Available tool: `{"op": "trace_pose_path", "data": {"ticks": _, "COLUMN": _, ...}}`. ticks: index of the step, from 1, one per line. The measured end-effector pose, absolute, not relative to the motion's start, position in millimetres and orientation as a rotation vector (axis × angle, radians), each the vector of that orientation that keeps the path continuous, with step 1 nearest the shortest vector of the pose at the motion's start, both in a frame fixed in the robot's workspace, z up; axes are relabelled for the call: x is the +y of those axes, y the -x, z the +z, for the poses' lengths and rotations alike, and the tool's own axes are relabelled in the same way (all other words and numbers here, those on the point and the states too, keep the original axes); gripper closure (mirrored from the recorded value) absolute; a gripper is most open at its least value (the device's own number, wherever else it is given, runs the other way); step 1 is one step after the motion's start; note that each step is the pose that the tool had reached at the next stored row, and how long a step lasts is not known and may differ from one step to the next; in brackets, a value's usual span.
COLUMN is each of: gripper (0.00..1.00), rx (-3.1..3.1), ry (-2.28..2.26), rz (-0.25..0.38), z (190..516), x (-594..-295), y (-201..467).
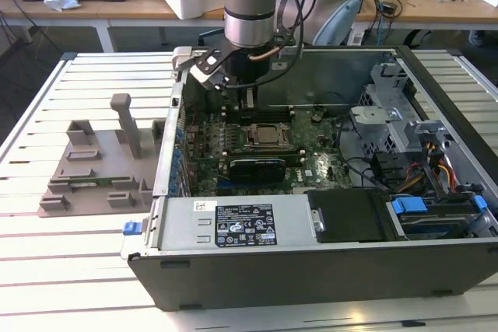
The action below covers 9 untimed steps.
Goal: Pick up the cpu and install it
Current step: 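Close the cpu cover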
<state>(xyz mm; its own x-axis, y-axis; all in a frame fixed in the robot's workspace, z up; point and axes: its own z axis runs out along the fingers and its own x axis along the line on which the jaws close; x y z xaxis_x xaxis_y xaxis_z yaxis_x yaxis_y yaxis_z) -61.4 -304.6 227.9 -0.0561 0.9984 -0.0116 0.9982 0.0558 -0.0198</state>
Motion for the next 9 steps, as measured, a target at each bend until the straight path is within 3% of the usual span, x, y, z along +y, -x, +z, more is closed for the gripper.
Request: {"op": "trace_pose_path", "data": {"ticks": 9, "gripper": 0.89, "rx": -2.279, "ry": 2.155, "rz": 0.035, "z": 207.5, "x": -309.7, "y": 52.0}}
